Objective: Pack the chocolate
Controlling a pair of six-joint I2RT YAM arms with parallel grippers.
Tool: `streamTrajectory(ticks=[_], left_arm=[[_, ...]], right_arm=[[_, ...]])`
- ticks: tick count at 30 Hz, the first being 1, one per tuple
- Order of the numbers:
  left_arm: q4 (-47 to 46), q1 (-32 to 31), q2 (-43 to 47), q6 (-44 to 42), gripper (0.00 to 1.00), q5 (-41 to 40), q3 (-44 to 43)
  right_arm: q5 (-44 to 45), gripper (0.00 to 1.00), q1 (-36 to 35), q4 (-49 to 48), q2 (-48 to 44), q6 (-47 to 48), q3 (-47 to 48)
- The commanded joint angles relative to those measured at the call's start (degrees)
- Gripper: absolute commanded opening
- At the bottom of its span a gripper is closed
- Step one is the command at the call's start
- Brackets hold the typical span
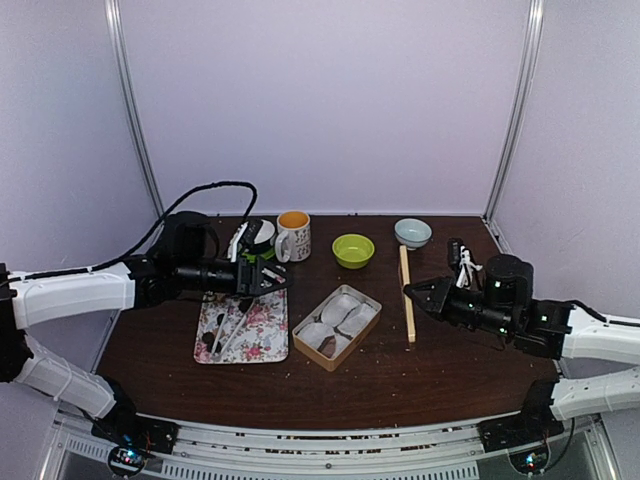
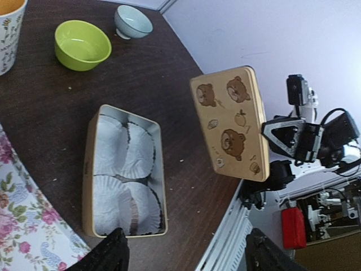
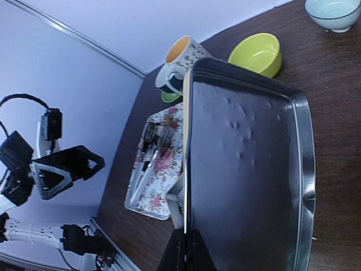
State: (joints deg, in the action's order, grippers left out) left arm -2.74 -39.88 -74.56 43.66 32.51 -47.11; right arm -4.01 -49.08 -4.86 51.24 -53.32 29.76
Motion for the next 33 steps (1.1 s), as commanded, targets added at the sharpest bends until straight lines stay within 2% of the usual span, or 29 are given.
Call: streamTrajectory(ticks=[1, 5, 17, 21, 26, 33], left_arm=[[10.5, -0.7, 0.9, -9.0, 0.73, -9.0, -3.8], [12.0, -0.8, 0.7, -10.3, 0.73, -11.4, -4.2], [10.4, -0.2, 7.7, -9.0, 0.73, -16.2, 0.2], [11.7, 2.1, 10.9, -8.3, 0.78, -17.6, 2.2], [9.7, 7.8, 12.5, -5.7, 0.78, -11.0, 5.2], [14.1, 10.9, 14.6, -6.9, 0.79, -12.6, 6.2]], right_arm=[[9.4, 0.0, 0.3, 23.9, -1.6, 7.7, 5.1], [15.5, 0.0, 0.2, 32.2, 3.5, 8.5, 7.9], [17.4, 0.0, -0.5, 26.3, 28.7, 10.5, 15.2], [13.9, 0.0, -0.7, 21.2, 33.9, 10.3, 15.9], [7.7, 0.0, -1.1, 14.0, 39.1, 8.4, 16.6], [5.1, 0.03, -1.1, 9.9, 47.6, 9.2, 22.1]])
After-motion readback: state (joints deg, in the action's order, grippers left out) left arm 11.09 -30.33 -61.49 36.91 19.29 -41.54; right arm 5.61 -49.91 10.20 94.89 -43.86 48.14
